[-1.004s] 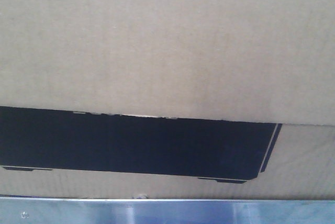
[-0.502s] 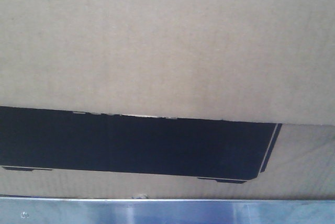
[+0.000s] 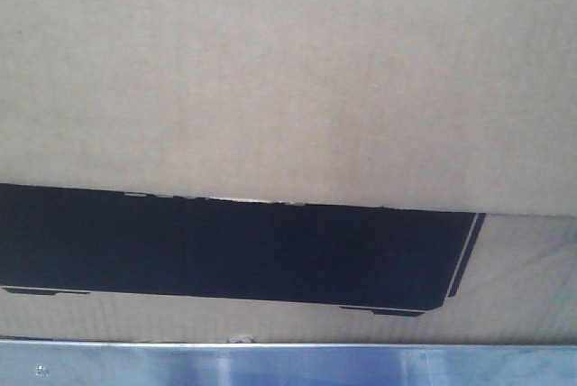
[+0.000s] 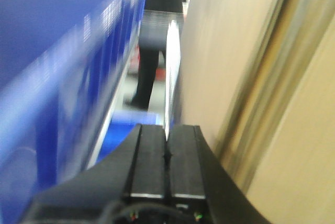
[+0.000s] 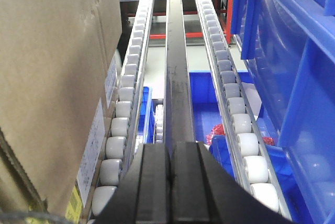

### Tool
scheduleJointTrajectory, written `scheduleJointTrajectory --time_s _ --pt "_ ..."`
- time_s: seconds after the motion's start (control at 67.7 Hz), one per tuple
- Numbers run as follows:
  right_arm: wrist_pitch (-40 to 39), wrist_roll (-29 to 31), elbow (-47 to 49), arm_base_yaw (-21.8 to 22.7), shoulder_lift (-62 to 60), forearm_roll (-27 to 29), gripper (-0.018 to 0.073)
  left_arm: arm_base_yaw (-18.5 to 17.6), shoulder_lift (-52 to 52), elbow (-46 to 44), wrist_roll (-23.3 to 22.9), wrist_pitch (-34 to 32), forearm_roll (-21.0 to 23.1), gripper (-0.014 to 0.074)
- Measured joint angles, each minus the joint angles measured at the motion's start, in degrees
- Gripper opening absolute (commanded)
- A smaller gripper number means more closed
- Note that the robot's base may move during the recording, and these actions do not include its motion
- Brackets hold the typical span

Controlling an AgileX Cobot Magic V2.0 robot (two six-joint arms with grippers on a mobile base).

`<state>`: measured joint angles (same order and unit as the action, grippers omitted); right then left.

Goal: Grab box from left shelf to table start

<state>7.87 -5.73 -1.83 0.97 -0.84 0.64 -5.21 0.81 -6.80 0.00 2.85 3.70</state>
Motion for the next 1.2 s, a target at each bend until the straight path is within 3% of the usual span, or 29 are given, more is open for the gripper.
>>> scheduleJointTrajectory --time_s 0.162,0.34,0.399,0.532,0.723,0.827,0.989,1.196 --pt "0.0 0.0 0.0 0.0 0.0 0.0 0.0057 0.0 0.0 -7.9 0.0 4.5 -0.2 -0.0035" --pt "0.0 0.0 0.0 0.0 0.0 0.0 0.0057 0.0 -0.3 -15.0 0.0 10.0 -0.3 0.0238" --pt "0.0 0.0 0.0 0.0 0.0 0.0 0.0057 0.0 -0.7 -17.0 0.0 12.2 -0.3 0.0293" --pt "0.0 0.0 0.0 0.0 0.0 0.0 0.0057 0.0 -3.5 -22.5 0.0 19.2 -0.4 0.0297" --pt "0.0 0.0 0.0 0.0 0.0 0.0 0.0057 0.0 -14.5 -36.1 1.8 36.7 0.2 0.0297" --pt "0.0 0.0 0.0 0.0 0.0 0.0 0.0057 -2.2 -21.7 -44.1 3.4 44.1 1.5 0.0297" --pt "0.0 0.0 0.0 0.0 0.0 0.0 0.0057 -6.7 -32.1 -54.3 3.8 50.9 2.1 0.0297" --pt "-0.6 0.0 0.0 0.0 0.0 0.0 0.0057 -7.6 -45.7 -62.8 3.7 58.4 2.0 0.0297"
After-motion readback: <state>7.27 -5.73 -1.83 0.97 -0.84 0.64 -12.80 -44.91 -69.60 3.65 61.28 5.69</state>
